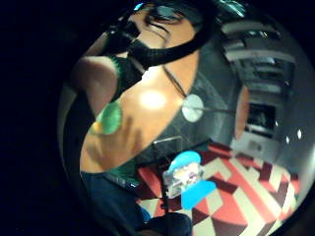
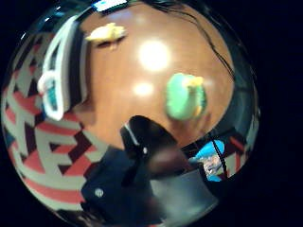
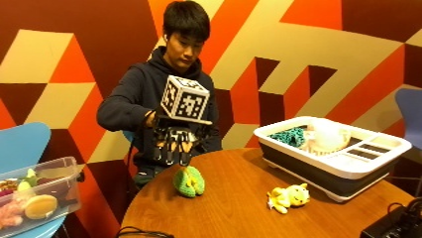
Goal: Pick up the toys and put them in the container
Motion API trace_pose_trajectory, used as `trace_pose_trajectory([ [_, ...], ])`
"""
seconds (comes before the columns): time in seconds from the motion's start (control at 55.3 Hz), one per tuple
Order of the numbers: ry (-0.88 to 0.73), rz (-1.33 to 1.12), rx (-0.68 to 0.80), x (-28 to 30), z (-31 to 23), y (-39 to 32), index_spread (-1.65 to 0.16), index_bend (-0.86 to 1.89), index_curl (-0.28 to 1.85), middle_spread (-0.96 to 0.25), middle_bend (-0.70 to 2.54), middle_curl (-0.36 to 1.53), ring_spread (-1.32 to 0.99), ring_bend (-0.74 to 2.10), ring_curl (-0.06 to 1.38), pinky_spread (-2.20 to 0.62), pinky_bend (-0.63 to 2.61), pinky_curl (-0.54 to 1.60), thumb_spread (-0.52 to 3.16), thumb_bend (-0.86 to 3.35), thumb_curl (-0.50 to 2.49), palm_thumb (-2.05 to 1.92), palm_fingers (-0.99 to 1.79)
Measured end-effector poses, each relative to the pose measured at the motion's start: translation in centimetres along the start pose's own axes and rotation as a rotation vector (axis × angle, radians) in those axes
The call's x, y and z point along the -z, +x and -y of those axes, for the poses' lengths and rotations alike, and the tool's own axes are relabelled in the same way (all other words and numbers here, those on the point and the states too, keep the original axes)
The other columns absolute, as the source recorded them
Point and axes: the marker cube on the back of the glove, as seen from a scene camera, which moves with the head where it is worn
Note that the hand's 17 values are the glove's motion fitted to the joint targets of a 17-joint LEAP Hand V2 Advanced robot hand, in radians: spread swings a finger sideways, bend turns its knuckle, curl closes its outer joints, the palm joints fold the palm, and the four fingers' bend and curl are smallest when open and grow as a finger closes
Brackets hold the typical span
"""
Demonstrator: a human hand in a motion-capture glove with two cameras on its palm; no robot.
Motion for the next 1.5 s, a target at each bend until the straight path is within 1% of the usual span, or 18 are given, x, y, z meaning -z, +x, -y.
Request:
trace_pose_trajectory([
  [0.036, -0.051, -0.026, -0.032, -1.0, 0.2, 0.1, -0.1, 0.2, 0.21, 0.04, 0.16, 0.39, 0.0, 0.51, 0.32, 0.03, 0.94, 0.36, 1.22, -0.07, 0.35, -0.05, 0.09],
  [0.145, -0.208, -0.08, -0.059, -4.3, 0.6, -0.7, -0.06, 0.58, 0.34, 0.07, 0.1, 0.35, 0.03, 0.27, 0.28, 0.05, 0.9, 0.36, 1.15, -0.08, 0.32, -0.1, -0.03],
  [0.271, -0.255, -0.022, 0.023, -6.9, 1.6, -1.9, -0.05, 0.9, 0.46, 0.09, 0.11, 0.31, 0.04, 0.12, 0.21, 0.06, 0.79, 0.33, 1.07, -0.08, 0.29, -0.1, -0.07],
  [0.362, -0.176, 0.068, 0.08, -7.0, 2.3, -2.3, -0.04, 1.08, 0.52, 0.08, 0.18, 0.31, 0.04, 0.09, 0.18, 0.07, 0.74, 0.31, 1.2, 0.04, 0.31, 0.09, -0.04],
  [0.398, -0.139, 0.102, 0.107, -7.0, 2.6, -2.5, -0.05, 1.15, 0.54, 0.07, 0.21, 0.32, 0.03, 0.09, 0.16, 0.07, 0.71, 0.31, 1.23, 0.14, 0.37, 0.27, -0.01],
  [0.525, -0.006, 0.279, 0.186, -5.5, 2.6, -3.6, -0.07, 1.24, 0.6, 0.02, 0.35, 0.37, 0.0, 0.1, 0.12, 0.06, 0.7, 0.3, 1.15, 0.23, 0.47, 0.49, 0.06],
  [0.742, 0.405, 0.78, 0.428, 6.2, -0.4, -8.5, -0.05, 1.44, 0.73, -0.07, 0.51, 0.43, -0.06, 0.13, 0.09, 0.06, 0.67, 0.31, 1.04, 0.19, 0.58, 0.53, 0.07],
  [0.85, 0.626, 1.045, 0.51, 12.0, -1.6, -13.1, -0.04, 1.42, 0.76, -0.1, 0.55, 0.45, -0.09, 0.17, 0.09, 0.05, 0.71, 0.32, 1.01, 0.19, 0.63, 0.55, 0.08],
  [0.923, 0.691, 1.198, 0.551, 14.6, -2.2, -17.2, -0.04, 1.39, 0.77, -0.12, 0.59, 0.46, -0.11, 0.18, 0.1, 0.05, 0.72, 0.32, 1.0, 0.18, 0.66, 0.56, 0.09],
  [0.977, 0.706, 1.24, 0.561, 15.7, -2.1, -19.9, -0.03, 1.37, 0.78, -0.14, 0.62, 0.47, -0.12, 0.18, 0.11, 0.05, 0.71, 0.32, 1.0, 0.17, 0.68, 0.56, 0.08],
  [1.122, 0.682, 1.218, 0.559, 16.9, 1.9, -25.0, -0.03, 1.28, 0.79, -0.17, 0.69, 0.49, -0.14, 0.2, 0.13, 0.05, 0.68, 0.32, 1.0, 0.17, 0.72, 0.58, 0.06],
  [1.212, 0.636, 1.135, 0.567, 16.3, 5.2, -26.6, -0.03, 1.24, 0.8, -0.19, 0.7, 0.5, -0.15, 0.2, 0.15, 0.05, 0.67, 0.32, 1.01, 0.16, 0.74, 0.58, 0.05],
  [1.321, 0.5, 0.922, 0.576, 14.2, 7.4, -28.8, -0.04, 1.19, 0.81, -0.19, 0.68, 0.5, -0.15, 0.2, 0.17, 0.05, 0.68, 0.32, 1.02, 0.14, 0.76, 0.57, 0.01],
  [1.375, 0.411, 0.836, 0.582, 13.3, 8.1, -28.8, -0.06, 1.16, 0.78, -0.15, 0.52, 0.45, -0.12, 0.18, 0.17, 0.05, 0.71, 0.33, 1.07, 0.12, 0.73, 0.56, -0.11],
  [1.429, 0.367, 0.863, 0.582, 12.8, 8.4, -27.8, -0.08, 1.0, 0.73, -0.09, 0.31, 0.4, -0.09, 0.19, 0.18, 0.06, 0.78, 0.35, 1.13, 0.06, 0.67, 0.48, -0.26],
  [1.447, 0.37, 0.906, 0.574, 12.8, 8.6, -27.0, -0.08, 0.74, 0.66, -0.05, 0.25, 0.38, -0.07, 0.22, 0.19, 0.06, 0.85, 0.37, 1.13, 0.0, 0.64, 0.39, -0.42],
  [1.465, 0.382, 0.958, 0.561, 12.9, 8.8, -25.9, -0.09, 0.59, 0.63, -0.03, 0.23, 0.37, -0.06, 0.23, 0.2, 0.07, 0.87, 0.37, 1.12, -0.05, 0.61, 0.31, -0.47],
  [1.501, 0.416, 1.049, 0.525, 13.1, 9.1, -23.8, -0.11, 0.49, 0.61, -0.01, 0.17, 0.36, -0.05, 0.23, 0.21, 0.07, 0.86, 0.37, 1.14, -0.06, 0.58, 0.26, -0.41],
])
